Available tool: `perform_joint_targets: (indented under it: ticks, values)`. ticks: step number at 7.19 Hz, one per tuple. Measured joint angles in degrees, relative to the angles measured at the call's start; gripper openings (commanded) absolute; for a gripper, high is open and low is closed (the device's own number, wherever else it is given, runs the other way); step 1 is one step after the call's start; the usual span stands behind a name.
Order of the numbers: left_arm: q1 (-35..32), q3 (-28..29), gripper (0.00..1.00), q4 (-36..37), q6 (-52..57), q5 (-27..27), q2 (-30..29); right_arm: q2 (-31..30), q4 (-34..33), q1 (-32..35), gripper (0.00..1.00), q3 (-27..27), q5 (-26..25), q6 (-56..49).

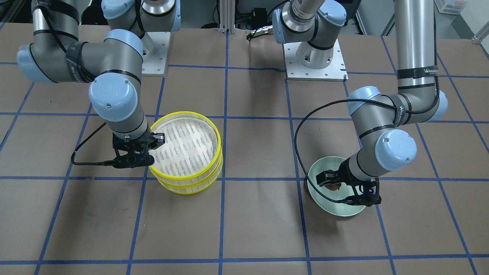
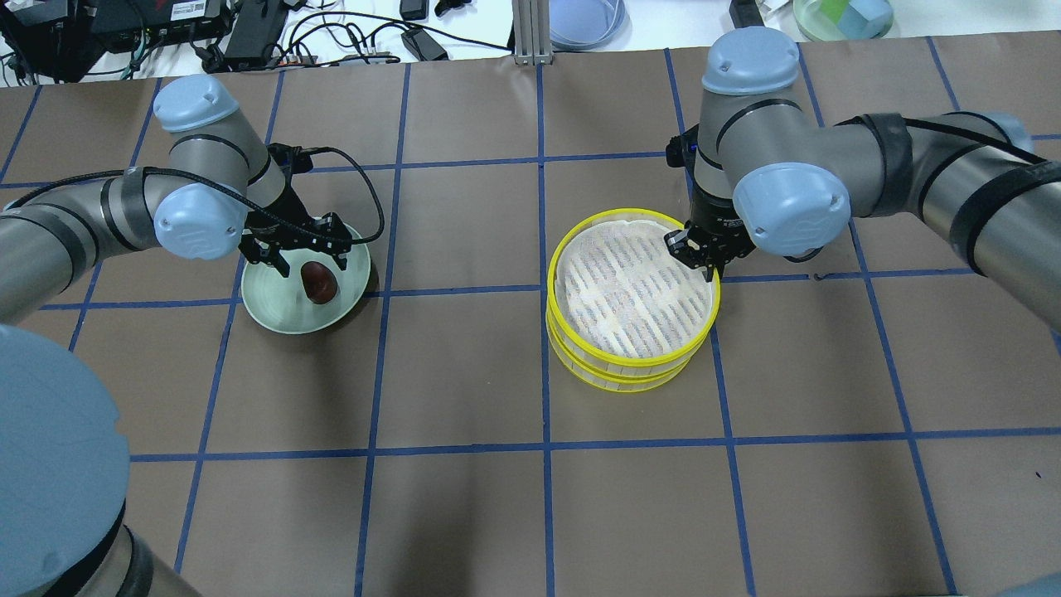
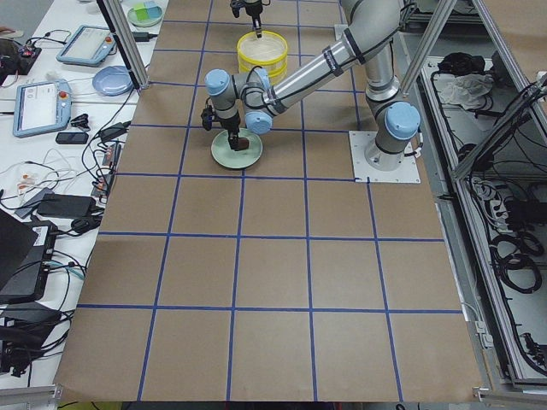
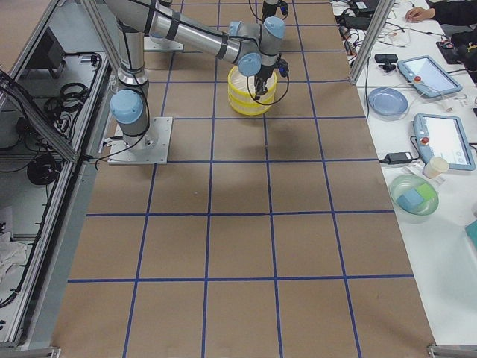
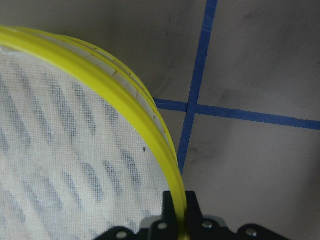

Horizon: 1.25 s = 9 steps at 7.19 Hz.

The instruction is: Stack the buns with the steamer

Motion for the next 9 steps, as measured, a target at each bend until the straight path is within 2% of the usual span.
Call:
perform_joint_targets:
  ticks: [1,2,3,4,5,6,7,9]
  values:
    - [0.0,-0.7,0.22,0.1,-0.8,0.1,-0.2,0.0,0.0,0.0,0.00,0.2,0.0,0.1]
    - [0.0,-1.2,0.09,0.2,-1.2,0.2,-0.3,0.0,0.0,0.0,0.29,0.4,0.0,0.2]
    - [0.0,-1.3,0.02,0.3,-1.2,0.2,-0.2,0.1,0.0,0.0,0.68,0.4,0.0,0.3]
    - [0.0,-1.1,0.02,0.3,-0.9,0.2,0.0,0.1,0.0,0.0,0.85,0.4,0.1,0.5]
    - [0.0,-0.9,0.01,0.4,-0.8,0.2,0.3,-0.2,-0.1,0.0,0.94,0.2,0.1,0.7]
    - [-0.1,-0.6,0.01,0.6,-0.9,0.1,0.9,-1.0,-0.2,0.0,0.98,-0.5,0.3,1.3]
    - [-0.6,0.3,0.01,0.5,-1.0,0.0,2.0,-2.8,0.5,0.0,0.99,-1.9,0.6,2.0]
    - [-2.4,2.1,0.01,-1.8,-2.0,-0.1,5.4,-7.0,6.1,0.0,1.00,-6.0,1.0,3.4]
